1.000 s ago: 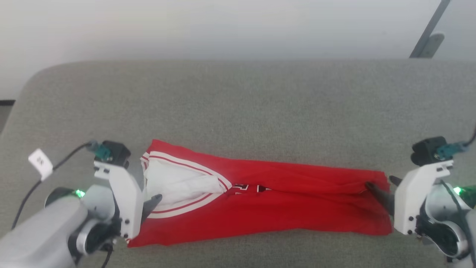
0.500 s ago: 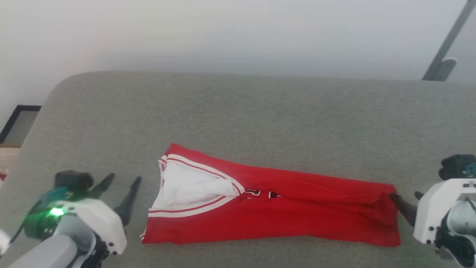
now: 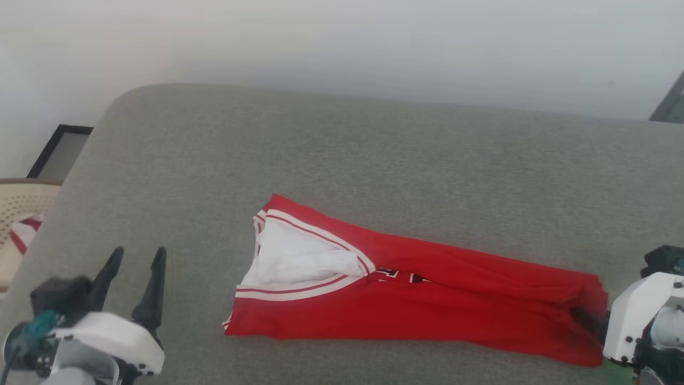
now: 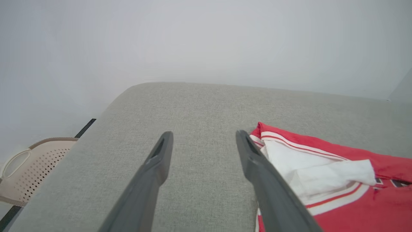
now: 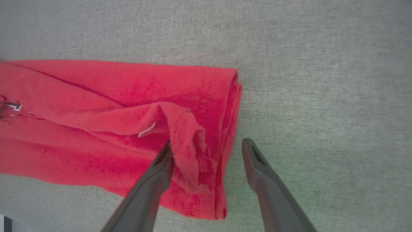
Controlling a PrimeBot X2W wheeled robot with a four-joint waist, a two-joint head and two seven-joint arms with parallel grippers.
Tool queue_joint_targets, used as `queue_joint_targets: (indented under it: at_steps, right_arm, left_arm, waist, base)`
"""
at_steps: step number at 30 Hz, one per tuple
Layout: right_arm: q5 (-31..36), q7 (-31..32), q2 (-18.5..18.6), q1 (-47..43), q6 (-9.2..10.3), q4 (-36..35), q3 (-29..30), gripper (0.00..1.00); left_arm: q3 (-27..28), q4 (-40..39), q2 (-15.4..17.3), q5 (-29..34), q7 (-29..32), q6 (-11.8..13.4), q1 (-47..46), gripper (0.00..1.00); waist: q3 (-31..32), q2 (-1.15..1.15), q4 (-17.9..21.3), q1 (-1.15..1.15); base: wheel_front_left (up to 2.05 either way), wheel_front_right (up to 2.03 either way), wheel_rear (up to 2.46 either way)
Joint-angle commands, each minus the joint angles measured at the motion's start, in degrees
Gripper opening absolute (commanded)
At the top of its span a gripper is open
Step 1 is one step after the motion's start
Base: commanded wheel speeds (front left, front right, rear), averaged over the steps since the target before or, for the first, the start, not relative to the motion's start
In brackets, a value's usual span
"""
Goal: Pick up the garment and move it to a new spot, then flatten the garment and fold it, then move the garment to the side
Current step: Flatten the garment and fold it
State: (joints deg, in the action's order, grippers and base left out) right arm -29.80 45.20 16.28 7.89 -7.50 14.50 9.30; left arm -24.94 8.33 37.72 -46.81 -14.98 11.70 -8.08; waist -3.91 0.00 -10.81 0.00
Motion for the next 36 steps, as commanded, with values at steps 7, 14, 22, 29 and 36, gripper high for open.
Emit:
queue_joint_targets:
  at_steps: [7,14,22,29,36]
  right_arm:
    - [-1.2,-0.9,-1.2,1.9,0.02,5.4,-0.1,1.0]
    - [-6.1,-2.2,-1.1,2.5,0.01,8.3,-3.4,0.0]
    - [-10.0,-5.8,1.2,4.2,0.01,9.0,-5.8,0.0]
    - [-11.4,-8.2,4.5,5.9,0.03,10.1,-5.7,0.0]
    - [-10.0,-11.4,9.8,8.1,0.05,13.9,-3.3,0.0]
  left_arm:
    - [13.4,-1.7,-8.1,11.0,-0.2,-6.4,6.5,1.0]
    - [23.2,-1.3,-15.6,17.8,-0.2,-13.0,9.1,1.0]
    - [29.2,0.0,-20.0,21.7,-0.2,-17.5,8.7,1.0]
    - [31.4,0.3,-21.5,23.4,-0.2,-18.7,8.2,1.0]
    - [32.0,0.9,-22.2,24.1,-0.2,-19.1,7.3,1.0]
  waist:
    - [-0.6,0.0,-1.6,0.0]
    - [-0.5,0.0,-2.1,0.0]
    - [-0.8,0.0,-1.4,0.0]
    - [-1.1,0.0,0.1,0.0]
    - [-1.5,0.0,1.8,0.0]
  base:
    - [0.0,0.0,0.0]
    - [0.0,0.0,0.0]
    - [0.0,0.0,0.0]
    - [0.0,0.0,0.0]
    - [0.0,0.0,0.0]
